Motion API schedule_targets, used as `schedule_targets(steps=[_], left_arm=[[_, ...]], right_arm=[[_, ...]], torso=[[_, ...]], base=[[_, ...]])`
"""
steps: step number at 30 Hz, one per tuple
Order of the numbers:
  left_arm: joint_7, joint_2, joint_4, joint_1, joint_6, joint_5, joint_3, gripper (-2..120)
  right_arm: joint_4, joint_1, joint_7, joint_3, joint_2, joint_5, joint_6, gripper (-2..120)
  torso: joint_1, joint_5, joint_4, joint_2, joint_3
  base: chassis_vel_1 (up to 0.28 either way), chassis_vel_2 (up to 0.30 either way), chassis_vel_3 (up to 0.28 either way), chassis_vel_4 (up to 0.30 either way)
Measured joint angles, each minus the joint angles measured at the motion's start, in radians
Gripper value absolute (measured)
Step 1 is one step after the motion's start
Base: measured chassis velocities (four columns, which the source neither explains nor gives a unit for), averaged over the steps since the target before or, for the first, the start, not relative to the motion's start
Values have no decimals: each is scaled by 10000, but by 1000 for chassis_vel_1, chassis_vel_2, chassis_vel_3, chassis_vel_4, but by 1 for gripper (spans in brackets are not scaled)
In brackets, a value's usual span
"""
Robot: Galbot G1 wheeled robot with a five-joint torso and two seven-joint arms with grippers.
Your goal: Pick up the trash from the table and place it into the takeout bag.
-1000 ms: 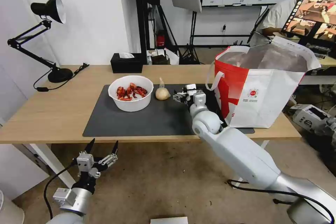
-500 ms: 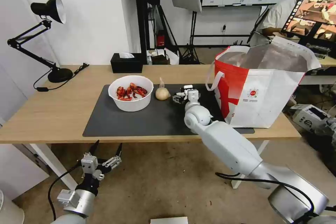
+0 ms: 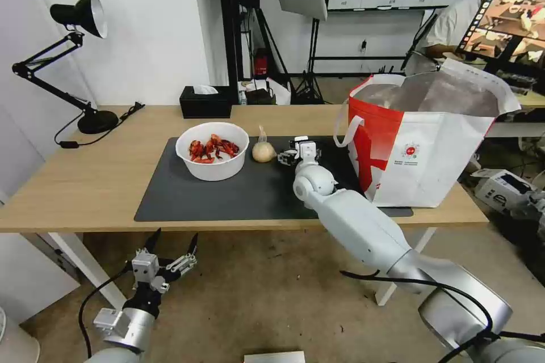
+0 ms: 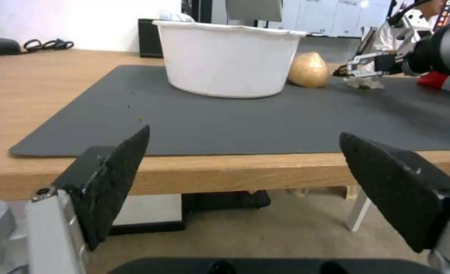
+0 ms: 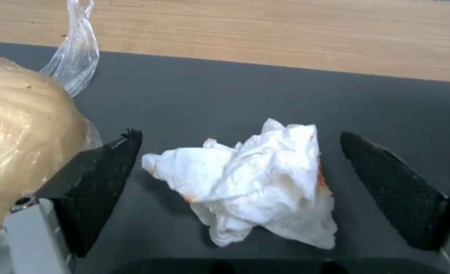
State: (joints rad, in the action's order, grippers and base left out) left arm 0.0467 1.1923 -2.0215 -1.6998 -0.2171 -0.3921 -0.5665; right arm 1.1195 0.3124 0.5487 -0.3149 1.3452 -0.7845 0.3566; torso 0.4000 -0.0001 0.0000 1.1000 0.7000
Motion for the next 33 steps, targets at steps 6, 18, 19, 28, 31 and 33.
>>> schedule_targets(steps=[6, 18, 19, 28, 31, 33], left_arm=[[3, 15, 7, 0, -34, -1, 17, 100], [7, 23, 0, -95, -51, 115, 153, 100], [7, 23, 0, -95, -51, 115, 153, 100], [1, -2, -54, -80, -66, 108, 131, 100], [-5, 1, -74, -79, -71, 106, 133, 100], [-10, 2, -83, -79, -74, 104, 132, 100]], right_arm=[[-67, -12, -20, 16, 21, -29, 37, 95], [81, 124, -17, 48, -105, -119, 48, 50], [81, 124, -17, 48, -105, -119, 48, 50], [518, 244, -340, 200, -391, -386, -463, 14], [1131, 410, -460, 228, -698, -403, -755, 6], [1497, 514, -494, 233, -879, -404, -859, 1]], torso=[[0, 0, 0, 0, 0], [0, 1, 0, 0, 0], [0, 1, 0, 0, 0], [0, 0, 1, 0, 0], [0, 1, 1, 0, 0], [0, 1, 0, -1, 0]], base=[[0, 0, 0, 0], [0, 0, 0, 0], [0, 0, 0, 0], [0, 0, 0, 0], [0, 0, 0, 0], [0, 0, 0, 0]])
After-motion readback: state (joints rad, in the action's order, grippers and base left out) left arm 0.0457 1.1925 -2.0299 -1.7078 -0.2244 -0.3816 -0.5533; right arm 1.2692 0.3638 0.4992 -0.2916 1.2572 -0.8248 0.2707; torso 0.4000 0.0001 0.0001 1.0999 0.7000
